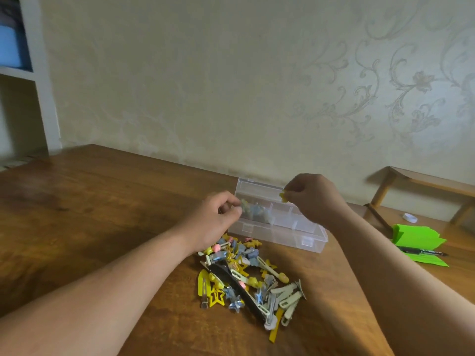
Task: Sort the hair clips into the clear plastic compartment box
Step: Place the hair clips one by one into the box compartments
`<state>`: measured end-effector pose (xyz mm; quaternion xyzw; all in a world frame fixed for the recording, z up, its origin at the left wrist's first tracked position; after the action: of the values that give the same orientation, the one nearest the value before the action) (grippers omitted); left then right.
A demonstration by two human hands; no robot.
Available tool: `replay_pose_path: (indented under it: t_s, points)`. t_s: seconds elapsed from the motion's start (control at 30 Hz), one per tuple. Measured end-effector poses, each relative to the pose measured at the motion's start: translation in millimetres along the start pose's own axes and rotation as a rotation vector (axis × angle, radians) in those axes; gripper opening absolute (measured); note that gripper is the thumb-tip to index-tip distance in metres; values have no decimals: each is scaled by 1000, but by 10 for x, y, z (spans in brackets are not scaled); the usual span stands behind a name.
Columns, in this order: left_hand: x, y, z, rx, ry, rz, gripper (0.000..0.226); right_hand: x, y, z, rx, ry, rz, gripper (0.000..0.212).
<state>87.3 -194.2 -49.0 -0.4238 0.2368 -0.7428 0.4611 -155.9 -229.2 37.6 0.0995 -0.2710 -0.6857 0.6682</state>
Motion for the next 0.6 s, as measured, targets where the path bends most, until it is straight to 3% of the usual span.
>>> replay_pose_path:
  t_s: [0.23, 0.43, 0.6]
  points:
    - [-4, 3, 6, 32, -1, -9, 23, 457, -89, -358, -314, 126, -81, 6]
    - [0, -10, 6, 42, 1, -1, 24, 400, -81, -371, -316, 49, -111, 10]
    - [-6, -19, 15, 43, 2, -4, 25, 40, -63, -130, -101, -123, -39, 13]
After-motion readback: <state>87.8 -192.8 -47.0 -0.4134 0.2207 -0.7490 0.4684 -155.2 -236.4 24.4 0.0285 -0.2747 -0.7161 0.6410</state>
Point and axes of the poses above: each hand's wrist, its own x-axis towards the middle knuckle, its own z-axis out of the back of the hand, y = z × x, the point moved 2 cm from there along x, towards the middle knuckle, and after that the axes turned 9 degrees about -z, right-handed, at the moved point
